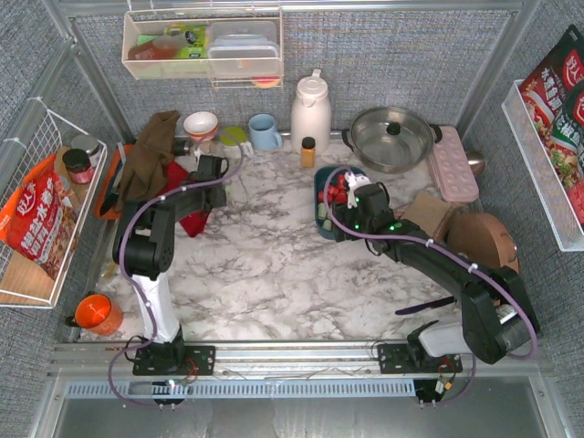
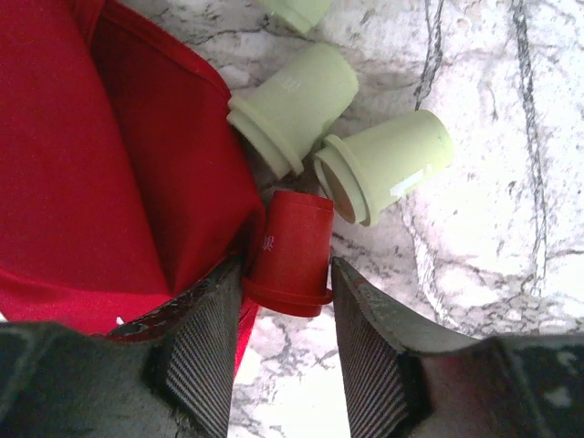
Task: Mix the coffee capsules in the storage basket
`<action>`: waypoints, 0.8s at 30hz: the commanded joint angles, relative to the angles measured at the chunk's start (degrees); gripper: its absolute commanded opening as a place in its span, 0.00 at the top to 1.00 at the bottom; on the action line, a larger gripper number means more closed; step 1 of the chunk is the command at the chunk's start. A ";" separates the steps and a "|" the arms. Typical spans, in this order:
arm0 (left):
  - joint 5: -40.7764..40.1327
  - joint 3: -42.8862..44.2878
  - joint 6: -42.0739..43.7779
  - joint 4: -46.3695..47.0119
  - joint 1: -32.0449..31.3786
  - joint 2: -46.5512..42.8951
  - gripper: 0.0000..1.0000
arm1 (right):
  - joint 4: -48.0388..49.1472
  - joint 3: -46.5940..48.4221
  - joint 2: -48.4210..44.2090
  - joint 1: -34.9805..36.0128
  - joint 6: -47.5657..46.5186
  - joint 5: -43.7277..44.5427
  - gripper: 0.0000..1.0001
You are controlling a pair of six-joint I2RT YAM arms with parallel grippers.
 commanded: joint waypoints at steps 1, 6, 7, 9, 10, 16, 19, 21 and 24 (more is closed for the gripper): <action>3.65 1.78 0.93 -1.84 -0.14 2.19 0.51 | 0.82 0.78 0.43 -0.08 0.04 -0.44 0.33; 2.88 1.50 0.54 -3.05 -0.15 0.57 0.57 | 0.71 0.82 0.51 -0.07 -0.09 -0.44 0.33; 2.41 1.00 0.50 -2.92 -0.15 -0.87 0.58 | 0.71 0.83 0.55 -0.05 -0.09 -0.48 0.33; 1.49 -0.31 0.45 -2.31 -0.15 -3.46 0.59 | 0.67 0.84 0.71 -0.08 -0.05 -0.50 0.33; 1.12 -1.03 0.47 -1.87 -0.15 -4.78 0.60 | 0.63 0.91 0.75 -0.08 -0.09 -0.57 0.33; 1.61 -6.68 1.05 2.13 -0.15 -14.11 0.60 | 0.28 1.27 1.06 -0.08 -0.13 -0.79 0.33; 2.91 -9.14 1.11 3.29 -0.24 -18.44 0.59 | 0.17 1.33 1.08 -0.06 -0.13 -0.79 0.33; 4.39 -10.32 1.10 3.56 -0.25 -20.56 0.57 | 0.10 1.36 1.06 -0.08 -0.21 -0.79 0.33; 7.07 -12.29 0.95 4.55 -0.24 -23.06 0.57 | 0.01 1.42 1.15 -0.02 -0.22 -0.87 0.33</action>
